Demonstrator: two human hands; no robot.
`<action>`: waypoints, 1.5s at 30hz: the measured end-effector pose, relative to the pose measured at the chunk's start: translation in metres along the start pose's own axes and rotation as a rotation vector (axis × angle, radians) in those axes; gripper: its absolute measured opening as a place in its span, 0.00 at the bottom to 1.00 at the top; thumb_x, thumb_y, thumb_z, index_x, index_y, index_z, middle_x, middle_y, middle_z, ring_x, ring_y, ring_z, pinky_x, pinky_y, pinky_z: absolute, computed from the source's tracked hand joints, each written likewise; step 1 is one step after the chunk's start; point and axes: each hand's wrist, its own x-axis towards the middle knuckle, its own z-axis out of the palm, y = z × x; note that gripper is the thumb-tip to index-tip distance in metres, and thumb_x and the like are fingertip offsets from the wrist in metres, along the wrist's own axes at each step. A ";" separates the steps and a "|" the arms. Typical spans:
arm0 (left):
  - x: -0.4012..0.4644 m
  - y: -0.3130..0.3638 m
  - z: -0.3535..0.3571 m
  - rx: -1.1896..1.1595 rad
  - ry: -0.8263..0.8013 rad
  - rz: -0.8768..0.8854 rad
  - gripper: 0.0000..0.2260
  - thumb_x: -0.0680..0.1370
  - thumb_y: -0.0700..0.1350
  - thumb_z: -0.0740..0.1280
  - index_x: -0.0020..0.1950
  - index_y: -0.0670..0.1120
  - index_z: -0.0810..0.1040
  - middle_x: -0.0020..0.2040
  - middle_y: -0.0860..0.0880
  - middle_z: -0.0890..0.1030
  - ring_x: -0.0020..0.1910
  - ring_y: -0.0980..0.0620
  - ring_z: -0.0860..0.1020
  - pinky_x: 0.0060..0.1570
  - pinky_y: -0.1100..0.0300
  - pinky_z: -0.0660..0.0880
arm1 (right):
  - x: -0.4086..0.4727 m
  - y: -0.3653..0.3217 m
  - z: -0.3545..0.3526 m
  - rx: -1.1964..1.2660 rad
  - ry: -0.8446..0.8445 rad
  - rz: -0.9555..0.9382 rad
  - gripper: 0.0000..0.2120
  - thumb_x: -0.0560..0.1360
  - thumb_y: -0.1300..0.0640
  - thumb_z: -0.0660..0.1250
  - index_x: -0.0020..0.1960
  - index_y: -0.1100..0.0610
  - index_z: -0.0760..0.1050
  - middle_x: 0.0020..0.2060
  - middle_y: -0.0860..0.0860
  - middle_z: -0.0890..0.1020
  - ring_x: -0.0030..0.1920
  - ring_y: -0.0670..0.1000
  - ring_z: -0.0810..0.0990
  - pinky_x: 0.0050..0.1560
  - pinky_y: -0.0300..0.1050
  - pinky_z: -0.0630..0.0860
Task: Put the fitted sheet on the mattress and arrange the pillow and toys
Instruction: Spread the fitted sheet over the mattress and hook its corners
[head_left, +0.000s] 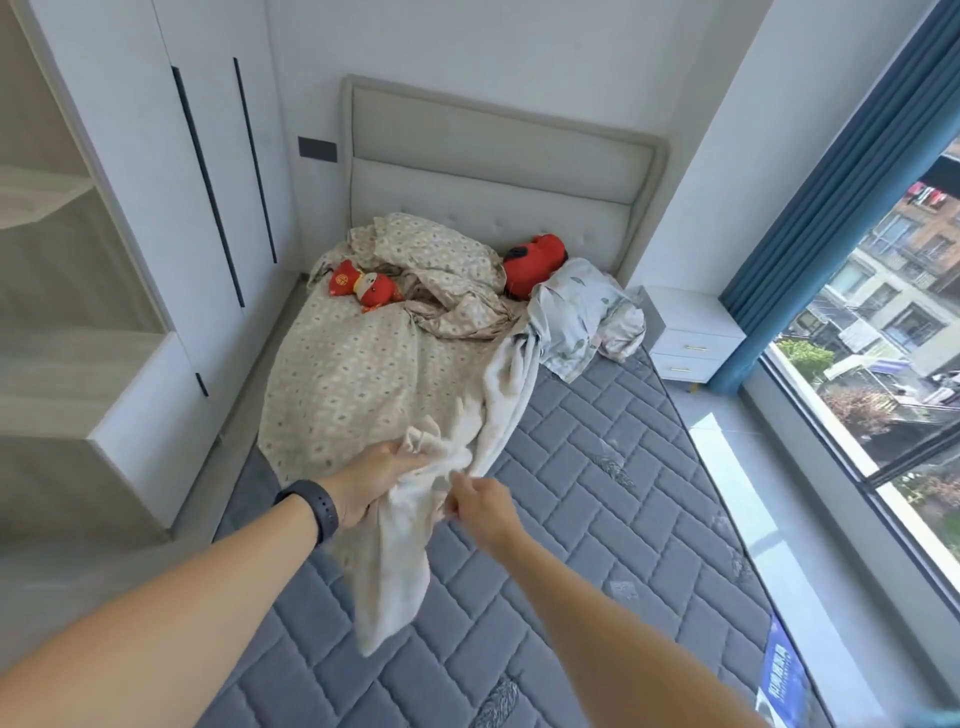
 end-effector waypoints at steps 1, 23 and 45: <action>-0.006 -0.005 -0.003 0.081 -0.057 0.014 0.16 0.76 0.49 0.73 0.62 0.46 0.81 0.58 0.47 0.84 0.60 0.50 0.81 0.65 0.53 0.72 | 0.008 -0.006 -0.005 0.055 0.076 0.026 0.25 0.82 0.44 0.57 0.30 0.54 0.75 0.29 0.48 0.78 0.33 0.50 0.76 0.40 0.48 0.72; -0.033 -0.019 -0.051 0.383 -0.205 -0.302 0.25 0.63 0.58 0.71 0.58 0.53 0.76 0.55 0.48 0.80 0.53 0.49 0.78 0.54 0.53 0.74 | -0.019 -0.022 0.015 0.166 -0.087 -0.032 0.17 0.77 0.54 0.58 0.30 0.53 0.62 0.26 0.50 0.64 0.29 0.50 0.61 0.30 0.44 0.57; -0.052 0.031 0.008 0.370 -0.557 -0.144 0.06 0.69 0.41 0.71 0.45 0.43 0.85 0.33 0.50 0.79 0.32 0.55 0.77 0.37 0.63 0.75 | 0.050 -0.043 -0.060 -0.005 0.120 0.275 0.24 0.78 0.37 0.64 0.48 0.60 0.73 0.42 0.55 0.80 0.44 0.57 0.79 0.41 0.46 0.73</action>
